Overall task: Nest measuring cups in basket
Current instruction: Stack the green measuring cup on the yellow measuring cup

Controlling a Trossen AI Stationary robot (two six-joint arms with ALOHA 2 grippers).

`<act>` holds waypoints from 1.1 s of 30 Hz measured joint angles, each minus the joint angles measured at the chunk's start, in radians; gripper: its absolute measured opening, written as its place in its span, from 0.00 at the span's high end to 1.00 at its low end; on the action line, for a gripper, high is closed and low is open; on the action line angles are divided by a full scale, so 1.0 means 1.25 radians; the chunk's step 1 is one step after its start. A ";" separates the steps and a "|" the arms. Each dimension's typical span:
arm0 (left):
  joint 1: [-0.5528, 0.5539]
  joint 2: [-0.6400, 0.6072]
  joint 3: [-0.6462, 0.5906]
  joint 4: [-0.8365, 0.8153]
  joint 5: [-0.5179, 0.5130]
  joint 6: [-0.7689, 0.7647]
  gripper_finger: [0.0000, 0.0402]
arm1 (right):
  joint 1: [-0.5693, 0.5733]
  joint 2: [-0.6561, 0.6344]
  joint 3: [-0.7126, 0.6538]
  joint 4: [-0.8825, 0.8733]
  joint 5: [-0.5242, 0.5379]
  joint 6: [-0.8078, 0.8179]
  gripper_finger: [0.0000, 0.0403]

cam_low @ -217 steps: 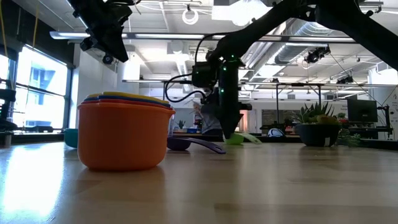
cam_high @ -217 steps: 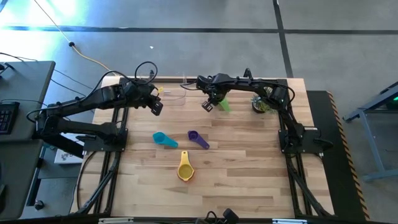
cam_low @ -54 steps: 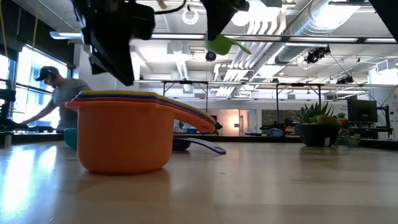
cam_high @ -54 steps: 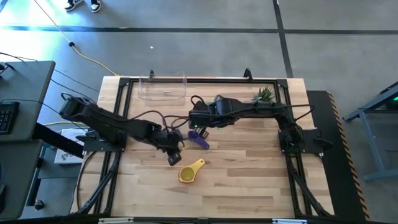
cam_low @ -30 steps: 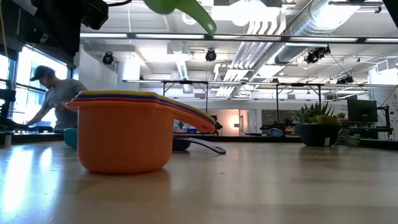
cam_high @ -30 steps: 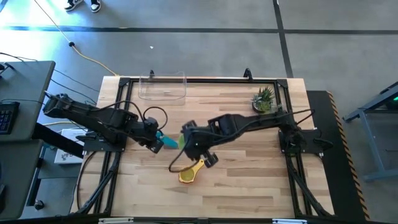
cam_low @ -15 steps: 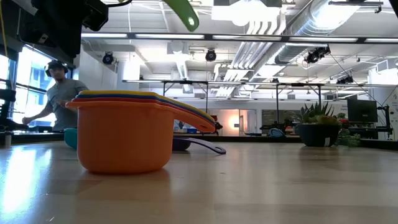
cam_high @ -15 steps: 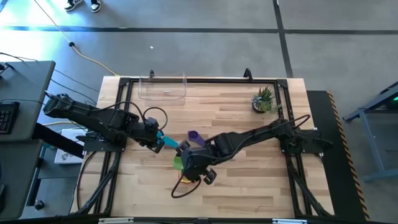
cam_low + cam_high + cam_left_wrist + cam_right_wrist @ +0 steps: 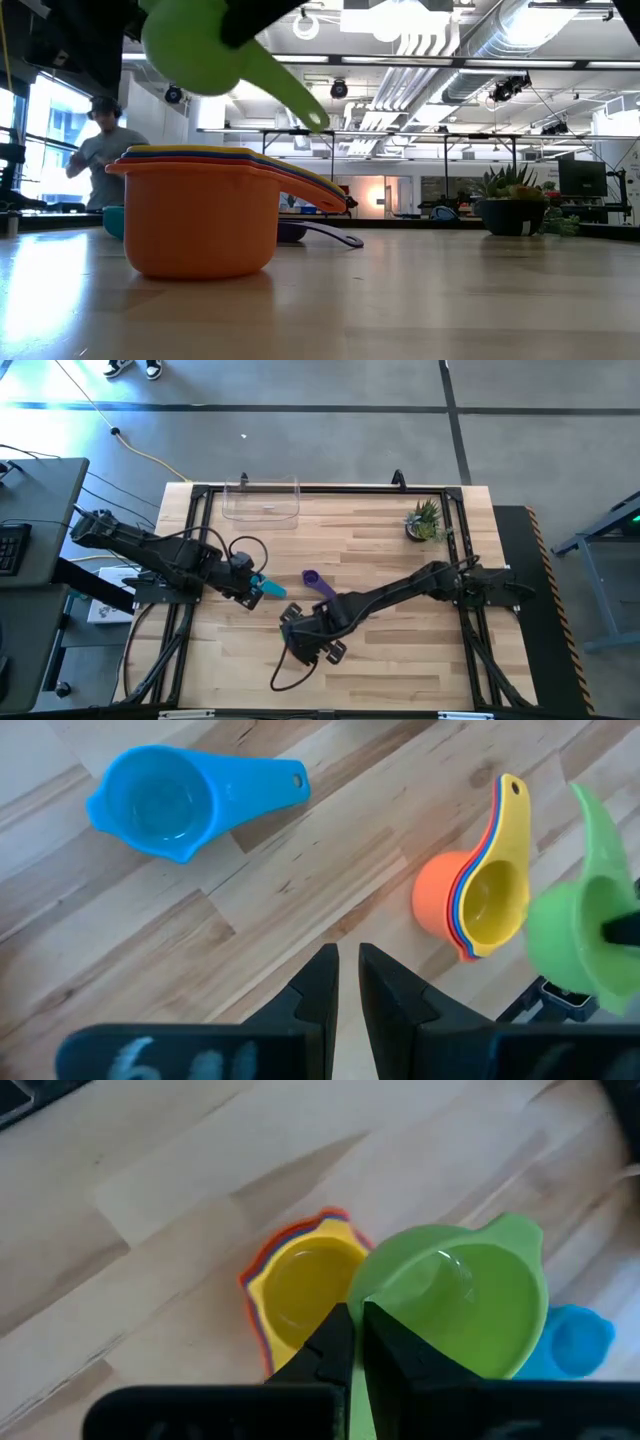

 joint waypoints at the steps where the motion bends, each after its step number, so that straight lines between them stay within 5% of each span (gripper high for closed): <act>1: -0.003 0.000 0.000 -0.001 -0.001 -0.004 0.91 | 0.002 0.007 0.000 -0.004 0.000 -0.004 0.99; 15: -0.033 0.000 0.000 -0.001 -0.016 -0.023 0.91 | 0.037 0.046 -0.001 -0.036 0.047 -0.092 0.98; 33: -0.042 0.000 0.000 -0.001 -0.022 -0.040 0.91 | 0.038 0.056 0.000 -0.034 0.053 -0.088 0.85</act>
